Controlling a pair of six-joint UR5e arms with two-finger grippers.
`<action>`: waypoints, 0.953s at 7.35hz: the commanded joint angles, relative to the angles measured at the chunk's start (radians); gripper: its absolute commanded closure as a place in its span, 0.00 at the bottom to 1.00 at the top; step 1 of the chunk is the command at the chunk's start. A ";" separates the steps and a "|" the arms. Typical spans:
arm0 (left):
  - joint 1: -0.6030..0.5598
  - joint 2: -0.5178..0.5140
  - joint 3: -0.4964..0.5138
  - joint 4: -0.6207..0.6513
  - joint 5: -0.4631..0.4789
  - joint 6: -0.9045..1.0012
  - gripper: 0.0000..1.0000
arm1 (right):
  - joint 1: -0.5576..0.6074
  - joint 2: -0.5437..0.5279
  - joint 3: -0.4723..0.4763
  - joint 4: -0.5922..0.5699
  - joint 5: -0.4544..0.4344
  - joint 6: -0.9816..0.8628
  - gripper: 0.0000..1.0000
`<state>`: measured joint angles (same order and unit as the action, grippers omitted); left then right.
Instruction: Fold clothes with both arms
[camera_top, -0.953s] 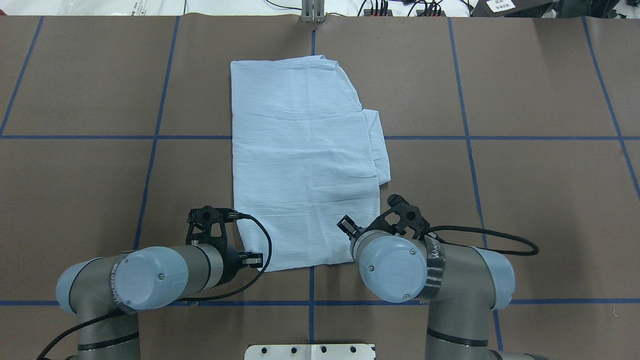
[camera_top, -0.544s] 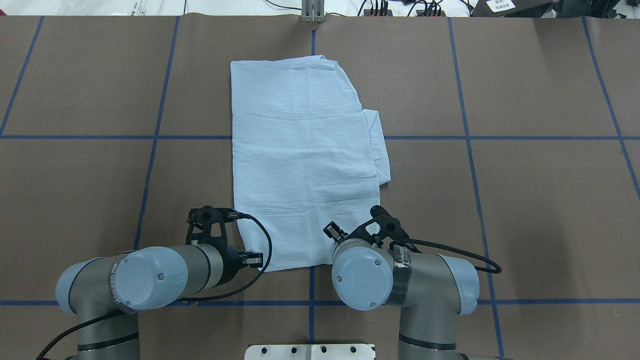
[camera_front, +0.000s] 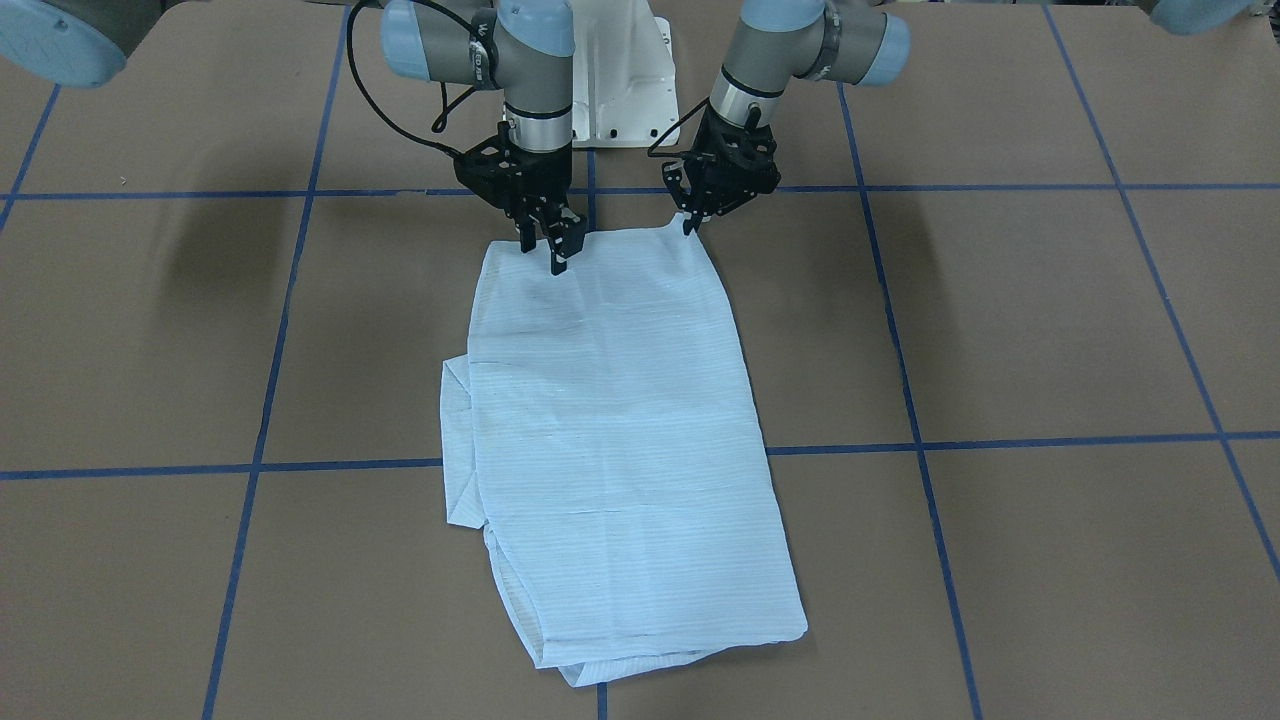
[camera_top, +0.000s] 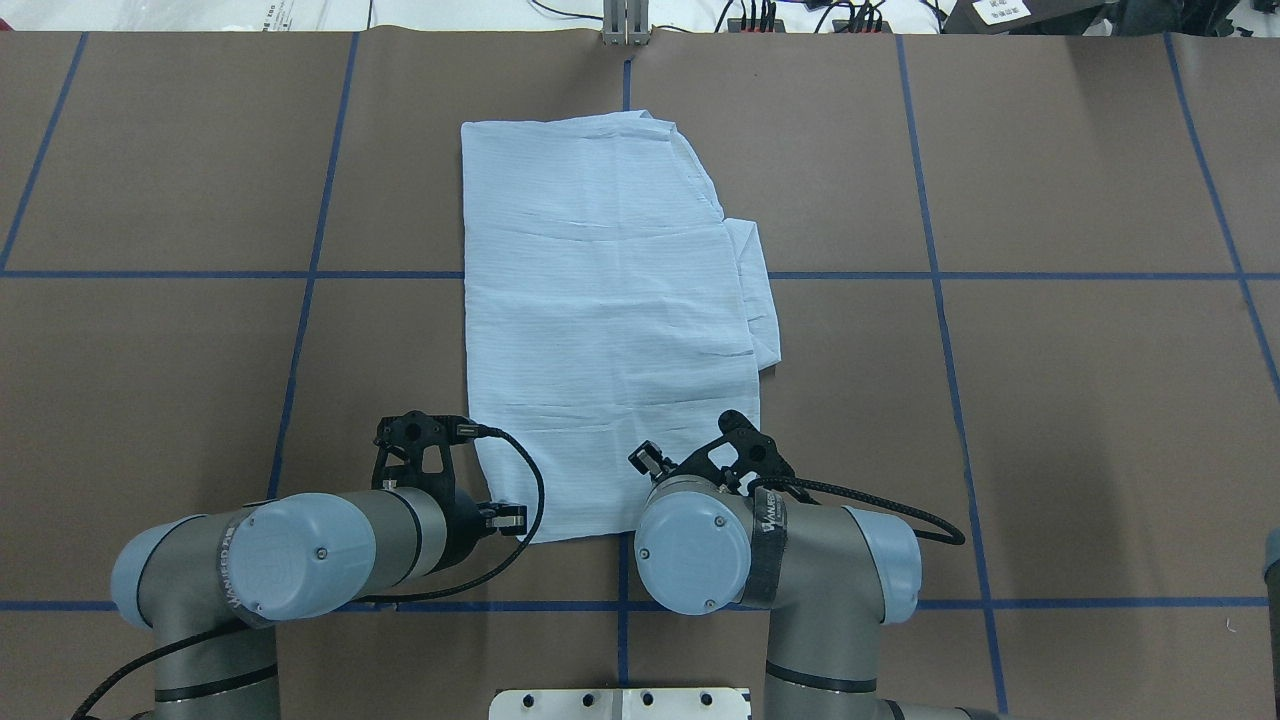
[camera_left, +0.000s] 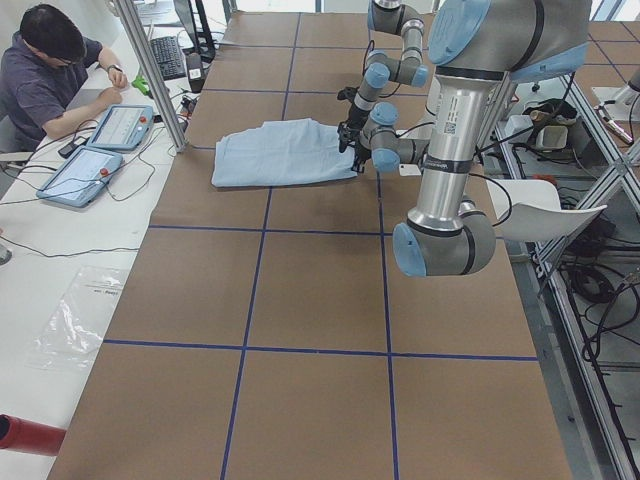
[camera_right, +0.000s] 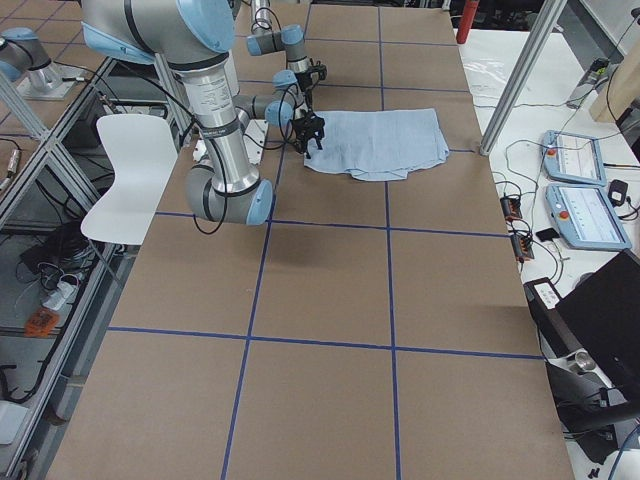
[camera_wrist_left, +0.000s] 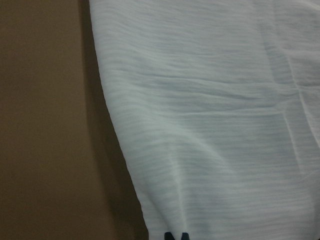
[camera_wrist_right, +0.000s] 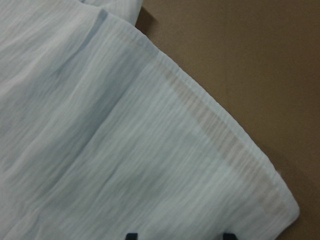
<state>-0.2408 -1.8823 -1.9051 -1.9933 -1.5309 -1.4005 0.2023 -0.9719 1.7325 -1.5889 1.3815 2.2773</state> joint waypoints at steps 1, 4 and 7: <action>0.000 0.000 0.000 -0.001 0.000 0.000 1.00 | 0.006 0.002 0.005 0.003 -0.008 0.004 1.00; 0.000 -0.001 -0.002 0.001 0.000 0.000 1.00 | 0.023 0.004 0.015 0.003 -0.016 0.004 1.00; -0.006 -0.003 -0.154 0.092 -0.040 0.012 1.00 | 0.035 -0.013 0.213 -0.142 -0.016 0.002 1.00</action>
<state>-0.2453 -1.8850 -1.9731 -1.9689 -1.5452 -1.3921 0.2355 -0.9804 1.8489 -1.6375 1.3660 2.2791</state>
